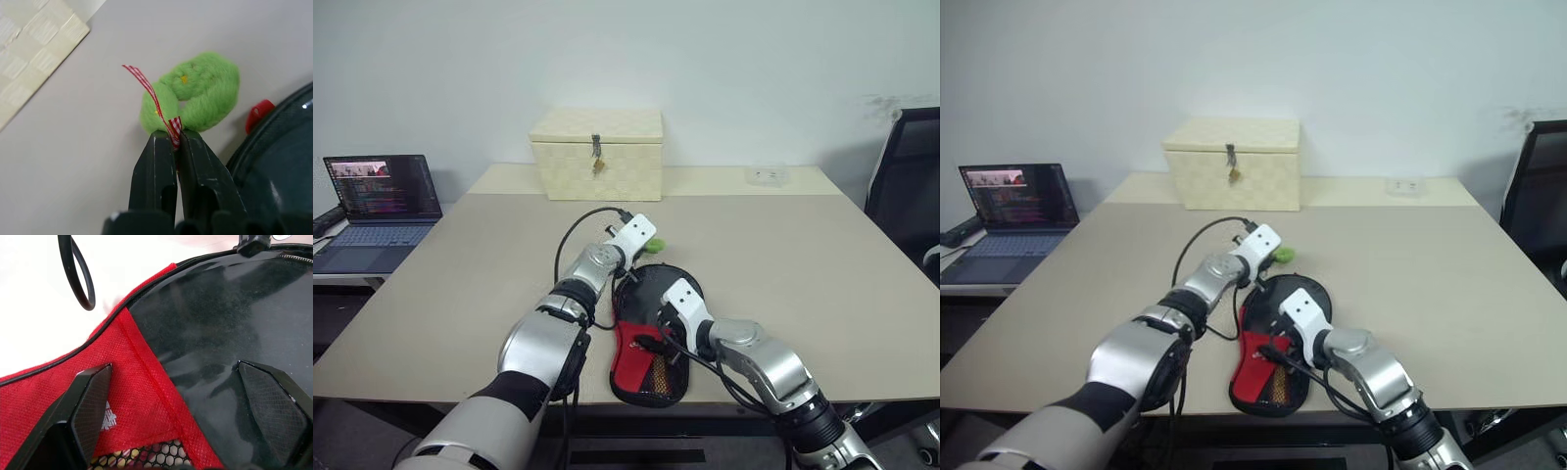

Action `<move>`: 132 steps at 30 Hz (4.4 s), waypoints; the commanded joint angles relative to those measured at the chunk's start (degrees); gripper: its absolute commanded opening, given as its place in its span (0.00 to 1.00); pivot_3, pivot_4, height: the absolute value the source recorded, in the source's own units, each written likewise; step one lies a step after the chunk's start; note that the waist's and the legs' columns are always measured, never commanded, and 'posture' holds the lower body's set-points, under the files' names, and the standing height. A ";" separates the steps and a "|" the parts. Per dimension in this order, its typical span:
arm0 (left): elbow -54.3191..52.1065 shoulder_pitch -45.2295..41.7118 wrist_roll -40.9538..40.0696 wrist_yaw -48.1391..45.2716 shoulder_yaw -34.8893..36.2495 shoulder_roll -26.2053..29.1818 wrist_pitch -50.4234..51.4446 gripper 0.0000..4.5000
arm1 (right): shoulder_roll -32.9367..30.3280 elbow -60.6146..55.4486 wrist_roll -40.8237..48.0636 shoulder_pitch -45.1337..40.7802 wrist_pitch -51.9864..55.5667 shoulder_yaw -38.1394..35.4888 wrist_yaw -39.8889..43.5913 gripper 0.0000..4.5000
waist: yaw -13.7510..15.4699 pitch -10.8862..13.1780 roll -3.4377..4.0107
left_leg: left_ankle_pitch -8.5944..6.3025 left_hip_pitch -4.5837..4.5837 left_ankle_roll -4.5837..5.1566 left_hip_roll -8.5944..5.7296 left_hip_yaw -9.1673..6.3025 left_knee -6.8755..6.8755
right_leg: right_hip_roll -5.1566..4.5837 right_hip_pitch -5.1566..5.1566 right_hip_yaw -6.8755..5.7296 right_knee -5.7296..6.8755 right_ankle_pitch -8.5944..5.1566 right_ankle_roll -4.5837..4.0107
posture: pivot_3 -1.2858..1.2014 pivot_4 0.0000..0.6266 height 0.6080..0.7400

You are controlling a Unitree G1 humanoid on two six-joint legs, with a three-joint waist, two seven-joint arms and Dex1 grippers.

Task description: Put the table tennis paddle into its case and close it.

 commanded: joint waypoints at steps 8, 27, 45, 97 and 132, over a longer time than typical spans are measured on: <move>-0.41 -4.20 9.08 3.70 -8.35 -3.59 -7.64 0.01 | -2.50 -0.75 -0.38 7.12 6.20 3.73 1.09 1.00 | 0.15 -0.24 -0.09 | 0.00 0.00 0.00 -0.03 -0.01 0.00 | -0.03 0.06 -0.03 -0.03 -0.02 0.04 | 0.52 0.24 1.00; -0.05 -7.74 23.31 11.45 -22.87 -8.35 -21.33 0.01 | -2.13 -1.64 -0.80 9.46 6.21 4.75 0.26 1.00 | 0.29 -0.40 -0.13 | -0.01 0.23 0.01 -0.07 -0.20 -0.01 | -0.06 0.63 -0.30 -0.43 -0.18 0.33 | 0.52 0.24 1.00; -0.30 -7.20 20.16 5.76 -21.16 -12.13 -27.39 0.01 | -2.12 -0.27 -1.32 8.67 5.24 4.33 0.60 1.00 | 0.29 -0.44 -0.10 | -0.02 0.43 0.02 -0.07 -0.23 -0.22 | -0.08 0.92 -0.34 -0.83 -0.15 0.41 | 0.52 0.24 1.00; -25.20 21.49 -19.18 -57.82 -1.57 10.42 -15.33 0.91 | -20.86 -20.38 17.48 8.38 9.26 -19.53 11.82 1.00 | -0.05 -0.44 -0.02 | -0.07 0.40 0.10 0.04 -0.33 -0.22 | -0.02 0.81 -0.14 -0.88 0.02 0.15 | 0.52 0.24 1.00; -19.34 22.74 -14.75 -58.92 -5.79 10.01 -21.23 0.93 | -12.62 49.63 -10.10 -21.42 -31.14 -8.85 8.91 0.87 | -0.16 -0.53 0.05 | -0.10 0.88 0.15 0.06 0.07 -0.29 | -0.01 1.11 0.15 -0.86 0.03 0.15 | 0.52 0.24 1.00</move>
